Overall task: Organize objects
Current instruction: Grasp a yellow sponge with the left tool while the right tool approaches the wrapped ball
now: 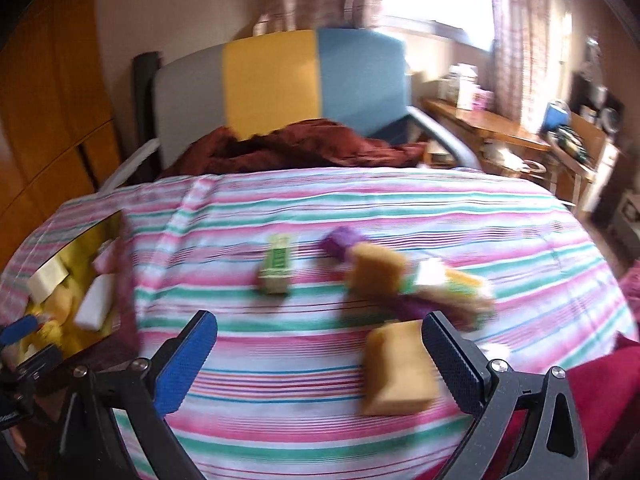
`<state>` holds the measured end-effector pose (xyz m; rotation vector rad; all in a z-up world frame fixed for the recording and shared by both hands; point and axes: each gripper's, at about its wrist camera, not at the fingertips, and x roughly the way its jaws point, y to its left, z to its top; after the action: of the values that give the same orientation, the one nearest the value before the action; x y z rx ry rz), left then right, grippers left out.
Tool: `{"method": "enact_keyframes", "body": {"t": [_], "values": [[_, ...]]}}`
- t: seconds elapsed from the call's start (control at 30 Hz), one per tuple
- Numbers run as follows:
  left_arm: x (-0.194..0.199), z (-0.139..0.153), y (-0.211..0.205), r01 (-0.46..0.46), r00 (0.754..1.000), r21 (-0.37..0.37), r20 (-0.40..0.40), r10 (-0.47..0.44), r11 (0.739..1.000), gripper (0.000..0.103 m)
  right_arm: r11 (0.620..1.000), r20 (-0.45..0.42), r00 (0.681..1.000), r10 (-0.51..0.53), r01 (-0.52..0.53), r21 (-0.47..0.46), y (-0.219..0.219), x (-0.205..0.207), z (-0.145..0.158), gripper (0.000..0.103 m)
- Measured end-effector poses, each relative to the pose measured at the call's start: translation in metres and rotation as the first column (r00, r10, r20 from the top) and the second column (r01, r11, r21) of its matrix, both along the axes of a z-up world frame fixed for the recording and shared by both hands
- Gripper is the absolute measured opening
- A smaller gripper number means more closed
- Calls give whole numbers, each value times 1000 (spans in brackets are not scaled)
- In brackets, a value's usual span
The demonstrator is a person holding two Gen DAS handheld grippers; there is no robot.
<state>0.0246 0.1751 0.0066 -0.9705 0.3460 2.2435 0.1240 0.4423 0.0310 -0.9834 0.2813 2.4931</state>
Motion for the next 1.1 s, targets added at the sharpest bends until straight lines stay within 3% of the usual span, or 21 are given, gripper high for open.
{"method": "enact_keyframes", "body": {"t": [0.17,0.33,0.47,0.6,0.67,0.8,0.9,1.1], "values": [[4,-6,22,56,998,-14,32,-55,998,81,992,-20,992,-128,128,-7,49,22,7,103],[6,-17,47,129,987,-25,100,-126,991,81,962,-34,966,-257,252,-108,93,44,0,103],[6,-30,72,178,965,-21,197,-171,984,81,909,-84,936,-343,309,-279,123,66,-9,103],[13,-37,97,225,951,-19,221,-215,974,80,826,-121,890,-439,347,-443,148,89,-25,103],[14,-38,112,251,937,1,249,-243,968,80,822,-166,876,-453,338,-458,150,94,-22,103],[19,-44,150,305,902,35,310,-301,952,79,833,-186,880,-437,319,-451,145,89,-19,103],[22,-47,181,338,864,75,370,-341,938,79,836,-213,874,-437,308,-454,144,92,-17,103],[36,-47,245,388,819,117,410,-400,914,81,822,-235,861,-450,297,-486,150,97,-21,103]]}}
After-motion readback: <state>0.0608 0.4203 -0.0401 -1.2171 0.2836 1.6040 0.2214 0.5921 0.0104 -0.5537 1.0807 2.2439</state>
